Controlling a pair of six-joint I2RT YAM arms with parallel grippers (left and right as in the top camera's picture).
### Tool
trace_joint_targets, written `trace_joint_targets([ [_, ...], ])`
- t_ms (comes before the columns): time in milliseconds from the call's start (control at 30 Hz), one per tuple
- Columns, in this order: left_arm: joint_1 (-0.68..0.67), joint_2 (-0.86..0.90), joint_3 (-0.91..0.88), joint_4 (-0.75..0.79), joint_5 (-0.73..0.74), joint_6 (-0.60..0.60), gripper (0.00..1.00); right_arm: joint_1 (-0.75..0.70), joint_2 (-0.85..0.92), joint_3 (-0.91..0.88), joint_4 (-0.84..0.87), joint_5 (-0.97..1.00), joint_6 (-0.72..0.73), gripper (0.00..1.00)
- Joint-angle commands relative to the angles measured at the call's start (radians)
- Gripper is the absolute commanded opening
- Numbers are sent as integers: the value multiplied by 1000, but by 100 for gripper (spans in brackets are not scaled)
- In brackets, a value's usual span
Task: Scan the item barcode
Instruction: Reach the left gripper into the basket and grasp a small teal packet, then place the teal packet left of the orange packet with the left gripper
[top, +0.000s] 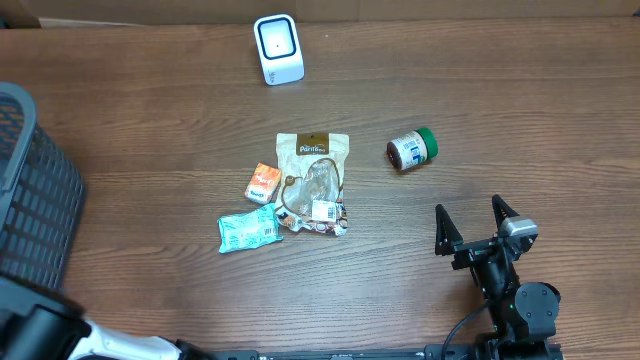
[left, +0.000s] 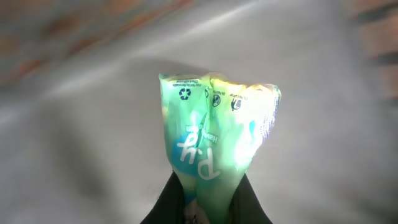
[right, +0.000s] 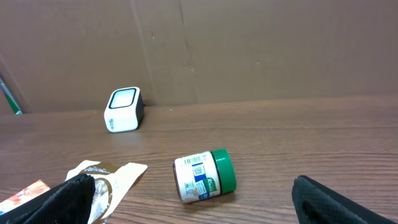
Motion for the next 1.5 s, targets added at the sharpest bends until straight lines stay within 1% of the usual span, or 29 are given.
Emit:
trace_joint_targets([
  [0,-84,-166,125,-20,128,-110,4,5,-12,-11,5,3,7,100],
  [167,-227,-357,268,-26,349,-187,4,5,-12,-11,5,3,7,100],
  [267,-343,-465,291,-67,381,-188,4,5,-12,-11,5,3,7,100],
  [333,-446,-522,290,-163,362,-189,4,5,-12,-11,5,3,7,100],
  [433,-643,-547,271,-346,338,-165,5,5,-12,-11,5,3,7,100],
  [500,-792,-537,222,-440,266,-148,4,5,-12,-11,5,3,7,100],
  [600,-969,-514,88,-454,123,-148,5,5,-12,-11,5,3,7,100],
  [667,-1060,-486,-14,-431,57,-164,4,5,-12,-11,5,3,7,100],
  [733,-1123,-448,-112,-393,16,-198,4,5,-12,-11,5,3,7,100],
  [833,-1160,-379,-238,-298,-36,-275,4,5,-12,-11,5,3,7,100],
  [933,-1138,-309,-305,-206,-89,-278,4,5,-12,-11,5,3,7,100],
  [1033,-1101,-245,-314,-140,-136,-254,4,5,-12,-11,5,3,7,100],
  [1100,-1081,-202,-314,-94,-131,-210,4,5,-12,-11,5,3,7,100],
  [1200,-1079,-154,-314,-75,-113,-200,4,5,-12,-11,5,3,7,100],
  [1367,-1093,-64,-314,-53,-36,-200,5,5,-12,-11,5,3,7,100],
  [1400,-1094,-48,-314,-53,-35,-209,13,5,-12,-11,5,3,7,100],
  [1467,-1094,-23,-314,-53,-36,-229,41,5,-12,-11,5,3,7,100],
])
